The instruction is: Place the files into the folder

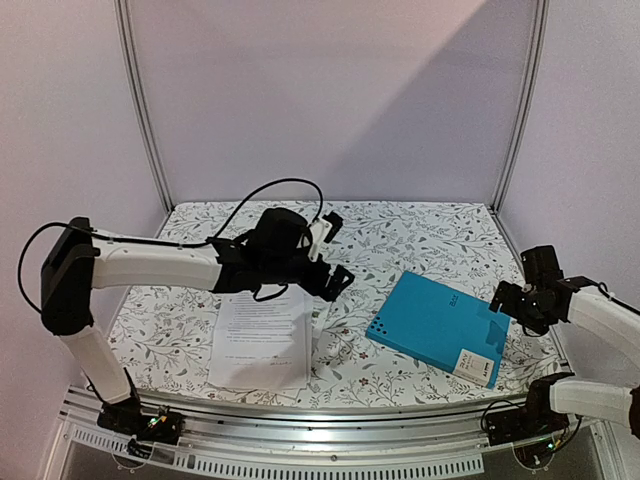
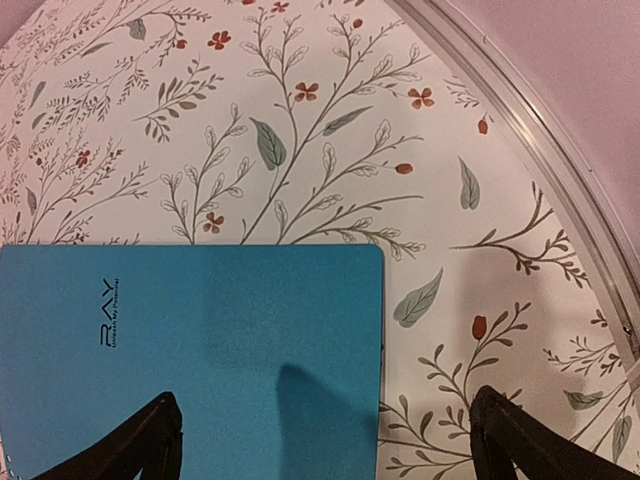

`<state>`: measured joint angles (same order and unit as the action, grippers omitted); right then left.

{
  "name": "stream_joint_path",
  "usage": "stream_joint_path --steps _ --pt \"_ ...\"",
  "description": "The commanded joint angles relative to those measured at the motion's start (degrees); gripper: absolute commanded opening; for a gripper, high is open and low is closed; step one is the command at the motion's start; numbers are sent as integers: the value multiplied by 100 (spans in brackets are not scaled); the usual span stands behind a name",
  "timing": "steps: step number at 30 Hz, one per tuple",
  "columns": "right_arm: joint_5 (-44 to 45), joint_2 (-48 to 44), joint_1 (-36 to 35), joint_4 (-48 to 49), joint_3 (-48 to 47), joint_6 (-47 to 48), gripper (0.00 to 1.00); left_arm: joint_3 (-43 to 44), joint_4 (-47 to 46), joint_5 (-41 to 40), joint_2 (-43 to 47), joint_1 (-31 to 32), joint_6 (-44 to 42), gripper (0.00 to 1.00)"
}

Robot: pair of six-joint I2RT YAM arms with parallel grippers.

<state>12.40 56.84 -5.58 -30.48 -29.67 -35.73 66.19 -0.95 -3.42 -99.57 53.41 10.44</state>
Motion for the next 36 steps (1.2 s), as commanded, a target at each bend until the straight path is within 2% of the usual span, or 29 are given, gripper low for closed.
stream_joint_path --steps 1,5,12,15,20,23,26,31,36 --pt "136 -246 23 89 -31 26 99 -378 -618 -341 509 28 -171 100" --pt "-229 -291 24 -41 -20 478 99 -498 -761 -584 507 29 -73 100" --pt "-255 -268 22 -244 5 537 99 138 355 -1577 130 142 -410 100" --pt "-173 -157 18 -544 -69 510 99 56 91 -1152 156 139 -709 100" --pt "-696 150 21 -832 -175 476 99 -43 -366 -595 42 82 345 100" --pt "-1043 212 26 -816 -57 325 99 331 -94 119 -413 119 548 99" --pt "-1363 342 76 -867 49 233 98 606 23 746 -775 146 654 90" --pt "-2175 590 117 -691 267 130 94 825 77 1321 -1117 152 796 81" --pt "-2910 618 120 -383 431 -25 89 939 556 1542 -1329 184 626 81"
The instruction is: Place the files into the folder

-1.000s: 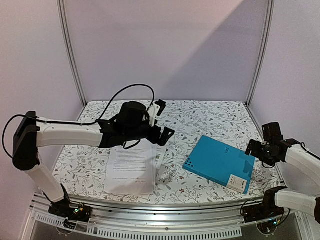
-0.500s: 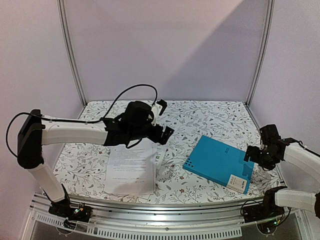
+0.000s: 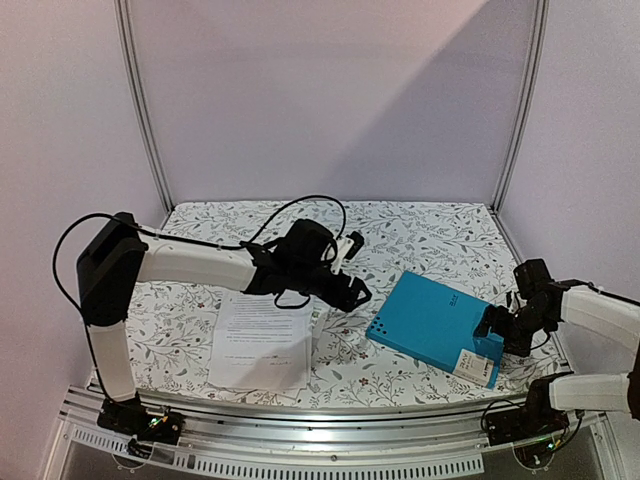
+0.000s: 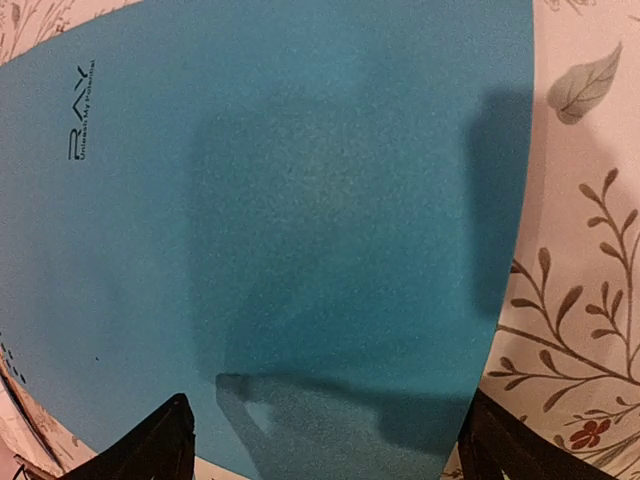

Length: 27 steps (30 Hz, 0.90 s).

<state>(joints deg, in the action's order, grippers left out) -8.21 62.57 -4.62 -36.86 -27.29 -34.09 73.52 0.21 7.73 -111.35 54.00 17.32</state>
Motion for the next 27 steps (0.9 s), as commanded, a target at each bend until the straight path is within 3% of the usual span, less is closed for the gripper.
stream_joint_path --steps 1,8,20,24,27 --pt "-1014 39 23 340 234 -209 88 222 539 385 -158 135 -129 81" --pt "-1945 -84 -178 1427 754 -634 82 301 1093 53 -86 173 -503 83" --pt "-2118 1588 -2207 3541 -476 -1273 81 -245 1456 -1001 393 -14 -164 85" --pt "-2107 2000 -2506 3445 -1040 -1153 81 -535 1396 -1172 722 -282 316 86" --pt "-1699 2057 -2554 2492 -1399 -687 83 -837 1215 -1258 995 -507 627 87"
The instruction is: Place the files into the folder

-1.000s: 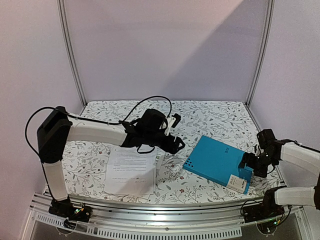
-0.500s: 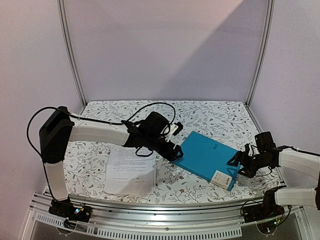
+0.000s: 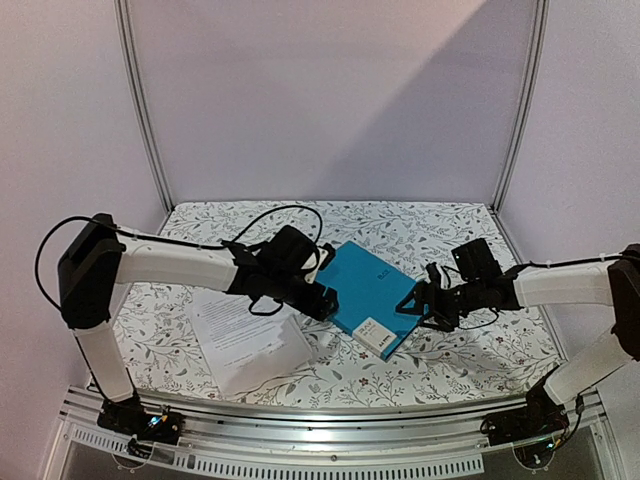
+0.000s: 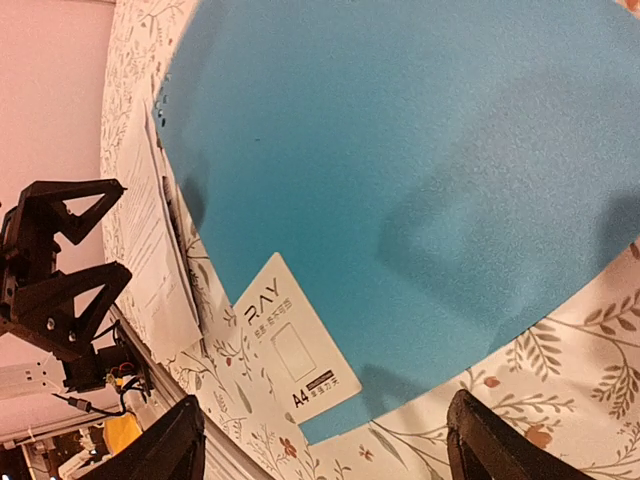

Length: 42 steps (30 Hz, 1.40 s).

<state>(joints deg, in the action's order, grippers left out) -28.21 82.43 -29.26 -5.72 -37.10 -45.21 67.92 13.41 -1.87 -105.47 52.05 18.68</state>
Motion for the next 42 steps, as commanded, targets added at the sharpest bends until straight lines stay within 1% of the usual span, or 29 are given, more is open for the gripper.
stream_joint_path --steps 1,4,7,10,14,17,20,23,25,29,33,38,42 --pt "583 50 -82 -985 -547 562 84 -340 -166 -359 454 -388 614 87" --pt "1423 10 -80 -1790 -867 1113 87 -348 -193 -409 410 -639 1094 88" --pt "1998 5 -42 -1971 -1092 1451 89 -249 -241 -230 190 -806 1546 88" --pt "2420 134 83 -1759 -1289 1612 91 -27 -199 -198 -137 -811 1808 88" --pt "2555 619 403 -1183 -1482 1686 92 301 93 -55 -441 -811 2069 88" --pt "2674 1168 553 -807 -1657 1832 99 187 172 140 -326 -781 2196 88" --pt "2788 1761 610 -411 -1856 2033 99 -74 51 75 -171 -767 2273 88" --pt "2543 2207 624 -123 -2061 2070 99 -7 73 11 -293 -775 2207 88" --pt "2211 2497 624 44 -2116 2083 99 182 113 26 -505 -776 2140 88" --pt "1704 2557 627 264 -1889 2029 98 647 150 128 -959 -772 2074 87" --pt "1235 2192 623 680 -1183 1945 98 1083 110 143 -1316 -767 2010 87" --pt "837 1590 626 965 -413 1725 97 1916 240 447 -1936 -758 1876 87" --pt "699 1090 623 1105 172 1414 96 2892 307 570 -2496 -743 1666 87"
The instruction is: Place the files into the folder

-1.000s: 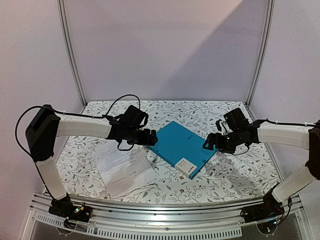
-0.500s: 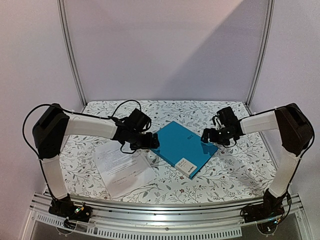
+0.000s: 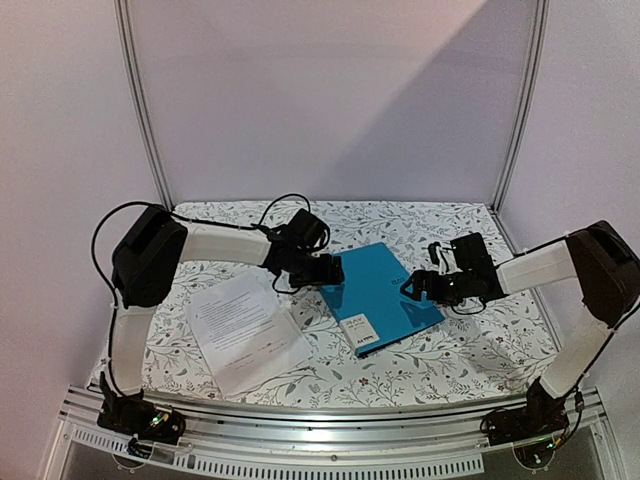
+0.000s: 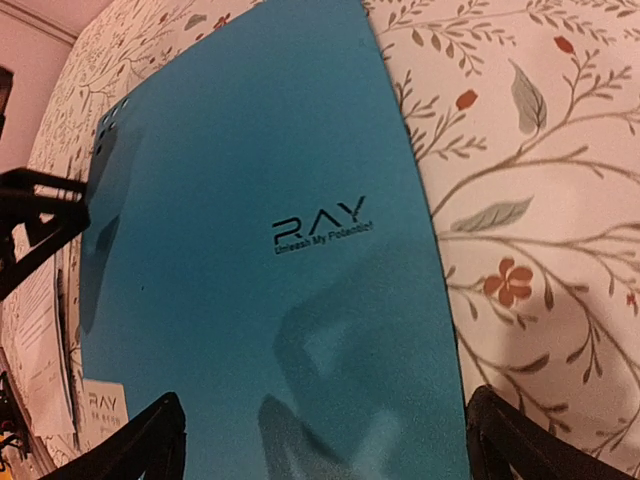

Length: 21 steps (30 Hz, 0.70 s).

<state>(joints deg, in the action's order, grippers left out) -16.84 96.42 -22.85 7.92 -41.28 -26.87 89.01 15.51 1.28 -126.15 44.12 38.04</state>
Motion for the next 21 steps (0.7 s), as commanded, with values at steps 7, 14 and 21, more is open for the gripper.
stream_joint_path --steps 7,14,21 --pt "-237 -1212 -13 -568 950 -673 96 2927 720 864 -1598 62 -1063 81" --pt "169 -1644 -17 -925 937 -543 96 2085 859 -745 -339 468 -3110 82" --pt "742 -1628 -18 -1304 780 -428 97 -634 -320 -2142 1496 1827 -6116 80"
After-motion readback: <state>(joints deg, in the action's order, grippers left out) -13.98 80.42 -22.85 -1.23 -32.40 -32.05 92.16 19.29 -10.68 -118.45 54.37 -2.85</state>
